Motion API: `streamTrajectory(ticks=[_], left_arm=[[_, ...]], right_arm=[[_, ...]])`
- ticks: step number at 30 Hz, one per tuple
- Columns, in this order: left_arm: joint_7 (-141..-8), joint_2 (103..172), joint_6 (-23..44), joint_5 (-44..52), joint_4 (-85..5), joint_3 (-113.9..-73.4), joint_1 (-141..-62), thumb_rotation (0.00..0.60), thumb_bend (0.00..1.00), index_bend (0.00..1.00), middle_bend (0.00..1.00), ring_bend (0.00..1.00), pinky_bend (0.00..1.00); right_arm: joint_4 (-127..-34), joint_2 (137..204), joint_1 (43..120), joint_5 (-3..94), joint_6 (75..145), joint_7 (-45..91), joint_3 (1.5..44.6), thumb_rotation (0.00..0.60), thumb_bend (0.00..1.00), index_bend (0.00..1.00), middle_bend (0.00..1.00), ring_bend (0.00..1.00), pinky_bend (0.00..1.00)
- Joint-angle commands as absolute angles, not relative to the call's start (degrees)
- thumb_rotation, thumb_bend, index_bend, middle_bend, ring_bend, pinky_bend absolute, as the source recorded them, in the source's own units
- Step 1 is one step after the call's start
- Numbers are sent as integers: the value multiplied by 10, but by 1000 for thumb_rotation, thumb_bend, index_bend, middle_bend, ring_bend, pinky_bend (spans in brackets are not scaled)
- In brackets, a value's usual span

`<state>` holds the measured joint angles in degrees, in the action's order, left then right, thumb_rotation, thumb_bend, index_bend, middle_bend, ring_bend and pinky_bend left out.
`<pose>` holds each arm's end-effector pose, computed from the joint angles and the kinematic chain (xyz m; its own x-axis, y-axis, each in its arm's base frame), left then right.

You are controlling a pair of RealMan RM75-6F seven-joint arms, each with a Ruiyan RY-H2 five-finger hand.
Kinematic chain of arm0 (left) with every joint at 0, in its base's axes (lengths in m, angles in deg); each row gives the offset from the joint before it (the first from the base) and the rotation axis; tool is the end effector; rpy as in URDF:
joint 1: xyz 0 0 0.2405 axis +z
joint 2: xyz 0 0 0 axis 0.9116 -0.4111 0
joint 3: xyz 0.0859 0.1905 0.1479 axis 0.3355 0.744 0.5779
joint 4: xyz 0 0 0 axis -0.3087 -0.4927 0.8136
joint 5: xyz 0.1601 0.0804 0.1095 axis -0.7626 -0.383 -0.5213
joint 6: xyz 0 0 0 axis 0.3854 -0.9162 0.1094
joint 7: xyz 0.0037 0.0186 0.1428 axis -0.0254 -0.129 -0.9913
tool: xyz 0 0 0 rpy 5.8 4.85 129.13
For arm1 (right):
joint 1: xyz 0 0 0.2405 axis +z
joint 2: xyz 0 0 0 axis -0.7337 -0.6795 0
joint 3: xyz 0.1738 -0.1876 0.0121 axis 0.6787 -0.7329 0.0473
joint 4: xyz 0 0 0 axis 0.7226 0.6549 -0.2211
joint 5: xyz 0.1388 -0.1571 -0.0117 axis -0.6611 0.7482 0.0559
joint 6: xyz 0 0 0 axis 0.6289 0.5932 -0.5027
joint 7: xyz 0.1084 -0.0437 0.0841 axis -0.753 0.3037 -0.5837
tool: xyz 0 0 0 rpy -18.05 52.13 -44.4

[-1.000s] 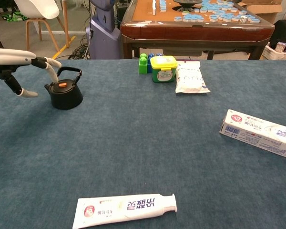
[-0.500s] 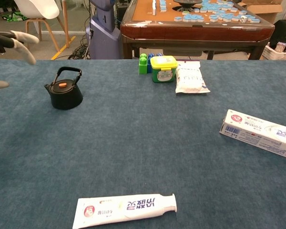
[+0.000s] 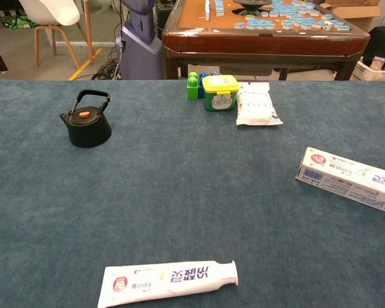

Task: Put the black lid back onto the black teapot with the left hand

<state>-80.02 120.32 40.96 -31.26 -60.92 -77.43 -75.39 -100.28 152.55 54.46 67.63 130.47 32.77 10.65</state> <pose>-0.2726 0.1619 0.1399 0.4470 -0.0357 0.8938 0.8610 -0.2538 -0.4408 -0.3052 -0.1742 0.1371 0.4813 -0.0870 0.8722 -0.8765 -0.0425 0.4794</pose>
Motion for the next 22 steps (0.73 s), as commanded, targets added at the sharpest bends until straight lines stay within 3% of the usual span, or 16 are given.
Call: streamTrajectory(ticks=[1, 9, 22], left_arm=[[-785, 1249, 460, -348, -549, -758, -710, 600, 305, 240, 0, 0, 0], [-773, 1280, 493, -374, -487, -756, -675, 600, 306, 241, 0, 0, 0], [-845, 1253, 391, -329, -564, -800, -712, 600, 306, 240, 0, 0, 0]], right_arm=[[-988, 1542, 514, 708, 1339, 330, 84, 600, 517, 117, 0, 0, 0], [-960, 1557, 468, 749, 1398, 314, 66, 600, 518, 117, 0, 0, 0], [-961, 1552, 456, 753, 1394, 309, 76, 600, 517, 117, 0, 0, 0]])
